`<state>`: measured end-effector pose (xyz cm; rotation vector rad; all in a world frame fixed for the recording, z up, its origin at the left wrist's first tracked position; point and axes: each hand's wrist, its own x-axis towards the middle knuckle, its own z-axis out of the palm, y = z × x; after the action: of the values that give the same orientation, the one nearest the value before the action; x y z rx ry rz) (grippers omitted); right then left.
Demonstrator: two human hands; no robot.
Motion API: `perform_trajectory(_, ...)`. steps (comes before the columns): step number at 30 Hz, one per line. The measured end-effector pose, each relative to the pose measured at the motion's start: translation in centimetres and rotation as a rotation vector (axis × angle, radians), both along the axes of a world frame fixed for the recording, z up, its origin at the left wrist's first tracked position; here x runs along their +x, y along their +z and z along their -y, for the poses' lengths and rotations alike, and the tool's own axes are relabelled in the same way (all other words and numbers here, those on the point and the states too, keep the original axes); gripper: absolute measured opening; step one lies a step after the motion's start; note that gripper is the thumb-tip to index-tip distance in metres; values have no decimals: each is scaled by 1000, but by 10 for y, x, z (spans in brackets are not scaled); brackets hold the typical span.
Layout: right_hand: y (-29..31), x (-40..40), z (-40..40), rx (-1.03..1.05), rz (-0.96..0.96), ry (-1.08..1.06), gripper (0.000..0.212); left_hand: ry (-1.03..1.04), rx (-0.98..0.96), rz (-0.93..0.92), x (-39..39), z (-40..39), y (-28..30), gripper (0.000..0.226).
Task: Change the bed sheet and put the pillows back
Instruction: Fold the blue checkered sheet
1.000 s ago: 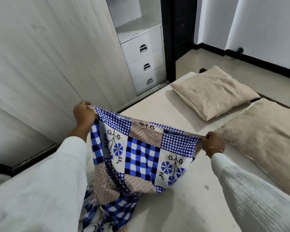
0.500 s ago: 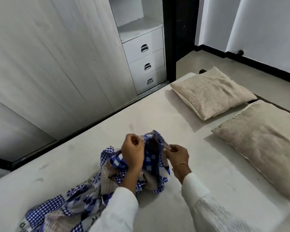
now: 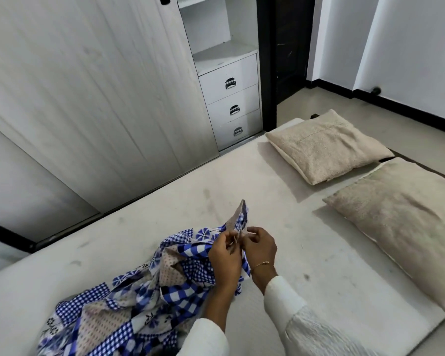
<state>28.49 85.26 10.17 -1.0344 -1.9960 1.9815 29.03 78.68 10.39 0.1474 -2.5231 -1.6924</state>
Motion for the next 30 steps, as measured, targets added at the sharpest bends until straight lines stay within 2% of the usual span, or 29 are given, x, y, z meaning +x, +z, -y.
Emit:
perform_trajectory(4, 7, 11, 3, 65, -42, 74, 38, -19, -80, -61, 10, 3, -2, 27)
perform_trajectory(7, 15, 15, 6, 129, -108, 125, 51, 57, -165, -162, 12, 2, 8, 24)
perform_trajectory(11, 27, 18, 12, 334, -216, 238, 53, 106, -224, -243, 6, 6, 29, 17)
perform_trajectory(15, 38, 13, 3, 254, -303, 172, 51, 207, -187, -247, -5, 15, 51, 19)
perform_trajectory(18, 38, -4, -14, 204, -228, 144, 41, 235, -171, -323, -12, 22, 76, 24)
perform_trajectory(24, 64, -46, -28, 231, -168, 298, 44, 190, -115, -466, -21, 46, 161, 29)
perform_trajectory(30, 111, -80, -1, 54, -241, 565, 45, 91, 16, -501, -4, 82, 256, 28)
